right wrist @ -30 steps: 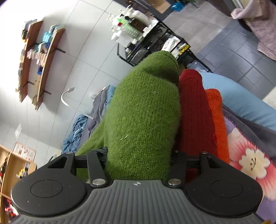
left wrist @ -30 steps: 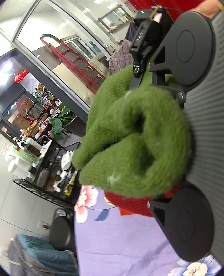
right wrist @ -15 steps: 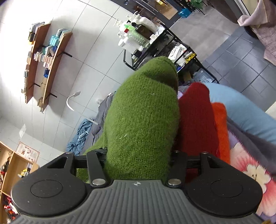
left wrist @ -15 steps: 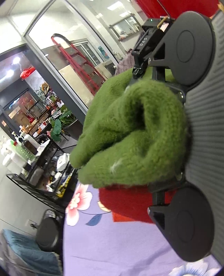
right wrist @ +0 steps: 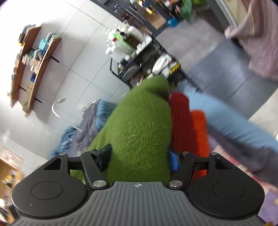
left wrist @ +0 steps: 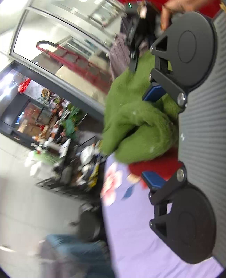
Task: Fold small clothes
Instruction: 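Carry the folded cardigan with both tools to the red clothes stack, then lower the folded cardigan onto the red clothes stack with both tools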
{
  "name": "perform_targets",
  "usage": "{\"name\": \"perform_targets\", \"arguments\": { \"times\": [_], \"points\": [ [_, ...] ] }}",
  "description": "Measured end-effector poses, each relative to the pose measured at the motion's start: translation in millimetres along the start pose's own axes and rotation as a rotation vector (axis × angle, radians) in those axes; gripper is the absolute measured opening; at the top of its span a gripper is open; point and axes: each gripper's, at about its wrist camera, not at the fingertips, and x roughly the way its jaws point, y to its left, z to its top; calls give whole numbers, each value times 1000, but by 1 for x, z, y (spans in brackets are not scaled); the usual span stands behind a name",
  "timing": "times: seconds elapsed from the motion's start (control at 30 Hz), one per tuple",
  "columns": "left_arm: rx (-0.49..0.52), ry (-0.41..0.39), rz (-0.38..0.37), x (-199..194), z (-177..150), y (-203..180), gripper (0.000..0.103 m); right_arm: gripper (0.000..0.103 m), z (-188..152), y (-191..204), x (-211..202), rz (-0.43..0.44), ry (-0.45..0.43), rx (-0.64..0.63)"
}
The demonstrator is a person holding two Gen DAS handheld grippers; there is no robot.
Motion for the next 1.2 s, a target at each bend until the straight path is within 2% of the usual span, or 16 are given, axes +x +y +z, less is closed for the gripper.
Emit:
{"name": "perform_targets", "arguments": {
  "times": [0.07, 0.1, 0.17, 0.23, 0.27, 0.3, 0.37, 0.47, 0.57, 0.73, 0.87, 0.93, 1.1, 1.13, 1.17, 1.2],
  "points": [
    [74, -84, 22, -26, 4, -8, 85, 103, -3, 19, -24, -51, -83, -116],
    [121, -127, 6, -36, 7, -15, 84, 103, -6, 29, -37, -57, -128, -182],
    [225, -160, -58, -43, 16, -29, 69, 100, -13, 50, -59, -42, -190, -293],
    [318, -140, -119, -39, 21, -49, 56, 83, -22, 68, -71, -21, -202, -383],
    [361, -130, -138, -35, 21, -58, 48, 78, -28, 76, -72, -25, -201, -429],
    [399, -119, -152, -31, 19, -67, 46, 67, -35, 84, -73, -38, -195, -488],
    [438, -69, -172, -14, 15, -75, 46, 60, -48, 97, -70, -75, -172, -593],
    [424, 17, -144, 11, 8, -72, 39, 59, -63, 97, -65, -125, -135, -675],
    [407, 44, -106, 24, 1, -61, 39, 58, -72, 91, -63, -167, -117, -738],
    [291, 94, -145, 41, -5, -27, 39, 55, -87, 75, -64, -205, -122, -785],
    [300, 87, -146, 53, -13, -16, 40, 55, -100, 72, -57, -223, -128, -826],
    [292, 91, -153, 57, -15, -12, 40, 56, -98, 69, -57, -215, -132, -803],
    [365, 106, -142, 55, -18, -22, 43, 60, -99, 73, -53, -225, -106, -822],
    [371, 109, -141, 53, -16, -25, 51, 60, -98, 75, -53, -228, -100, -821],
    [383, 113, -141, 49, -16, -30, 68, 64, -97, 76, -54, -223, -95, -805],
    [406, 109, -118, 45, -13, -35, 81, 70, -94, 77, -55, -212, -89, -784]
  ]
}}
